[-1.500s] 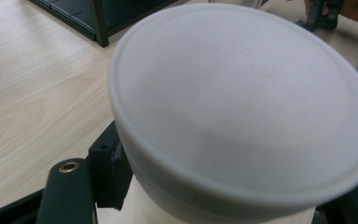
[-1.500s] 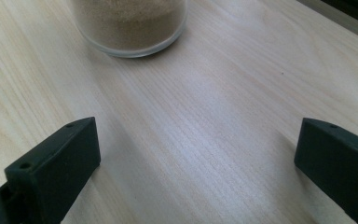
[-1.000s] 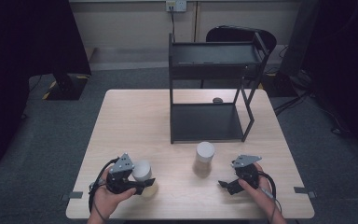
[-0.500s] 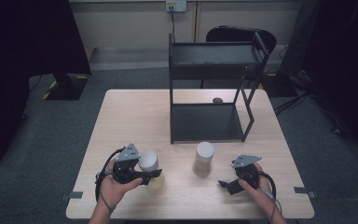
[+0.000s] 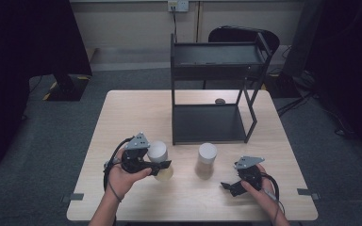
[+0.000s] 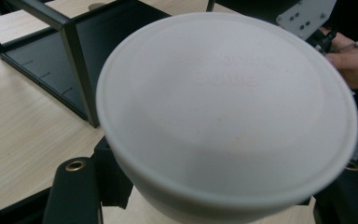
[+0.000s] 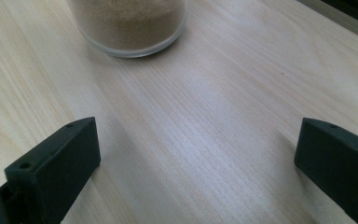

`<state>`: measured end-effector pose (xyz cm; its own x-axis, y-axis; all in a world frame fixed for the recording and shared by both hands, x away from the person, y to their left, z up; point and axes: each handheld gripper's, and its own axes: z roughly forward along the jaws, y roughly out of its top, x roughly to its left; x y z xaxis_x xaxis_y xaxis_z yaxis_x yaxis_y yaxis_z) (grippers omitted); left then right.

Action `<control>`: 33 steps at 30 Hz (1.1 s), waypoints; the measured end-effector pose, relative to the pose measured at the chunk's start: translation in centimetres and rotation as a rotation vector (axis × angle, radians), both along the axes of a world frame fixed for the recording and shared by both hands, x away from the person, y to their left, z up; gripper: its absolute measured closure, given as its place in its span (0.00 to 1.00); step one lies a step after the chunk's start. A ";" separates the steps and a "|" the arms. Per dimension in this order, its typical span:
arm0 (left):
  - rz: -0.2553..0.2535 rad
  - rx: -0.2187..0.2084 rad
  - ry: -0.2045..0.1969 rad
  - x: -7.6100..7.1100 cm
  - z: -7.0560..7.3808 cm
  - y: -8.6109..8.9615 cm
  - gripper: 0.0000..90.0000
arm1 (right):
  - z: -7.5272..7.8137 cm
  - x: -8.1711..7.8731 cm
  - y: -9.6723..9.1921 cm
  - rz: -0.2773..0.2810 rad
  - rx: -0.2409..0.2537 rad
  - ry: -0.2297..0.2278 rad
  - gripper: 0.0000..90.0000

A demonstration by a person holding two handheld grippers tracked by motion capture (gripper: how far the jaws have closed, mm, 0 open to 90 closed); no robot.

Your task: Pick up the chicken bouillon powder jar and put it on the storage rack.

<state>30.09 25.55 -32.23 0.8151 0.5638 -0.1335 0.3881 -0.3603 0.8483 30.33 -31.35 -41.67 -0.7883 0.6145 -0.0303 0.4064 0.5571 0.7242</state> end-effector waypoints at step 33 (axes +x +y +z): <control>-0.015 0.030 -0.008 4.4 5.1 -4.7 0.39 | 0.0 0.0 0.0 0.000 0.000 0.000 0.00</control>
<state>34.52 20.90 -27.17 0.8244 0.5553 -0.1100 0.3754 -0.3910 0.8404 30.33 -31.35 -41.66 -0.7883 0.6146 -0.0303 0.4065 0.5570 0.7242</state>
